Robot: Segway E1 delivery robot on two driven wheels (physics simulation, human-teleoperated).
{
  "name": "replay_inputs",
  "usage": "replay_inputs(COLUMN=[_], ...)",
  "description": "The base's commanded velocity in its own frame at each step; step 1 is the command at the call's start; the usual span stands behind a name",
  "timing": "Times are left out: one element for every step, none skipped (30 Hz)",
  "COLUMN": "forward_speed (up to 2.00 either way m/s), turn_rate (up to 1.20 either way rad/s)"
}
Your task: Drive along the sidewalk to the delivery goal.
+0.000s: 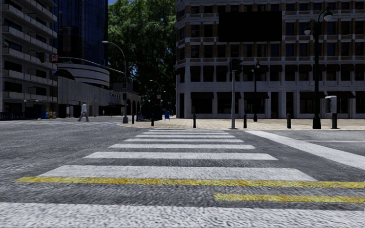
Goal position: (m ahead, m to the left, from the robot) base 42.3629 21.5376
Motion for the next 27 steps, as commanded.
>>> replay_inputs(forward_speed=[2.0, 2.0, 2.0, 2.0, 2.0, 2.0, 2.0, 2.0, 2.0, 2.0, 2.0, 2.0, 2.0, 2.0, 2.0, 2.0, 2.0, 2.0, 2.0, 2.0, 2.0, 2.0, 2.0, 2.0, 2.0, 2.0, 2.0], turn_rate=[0.0, 0.0, 0.0, 0.0, 0.0, 0.0, 0.0, 0.0, 0.0, 0.0, 0.0, 0.0, 0.0, 0.0, 0.0, 0.0, 0.0, 0.0, 0.0, 0.0, 0.0, 0.0, 0.0, 0.0, 0.0, 0.0, 0.0])
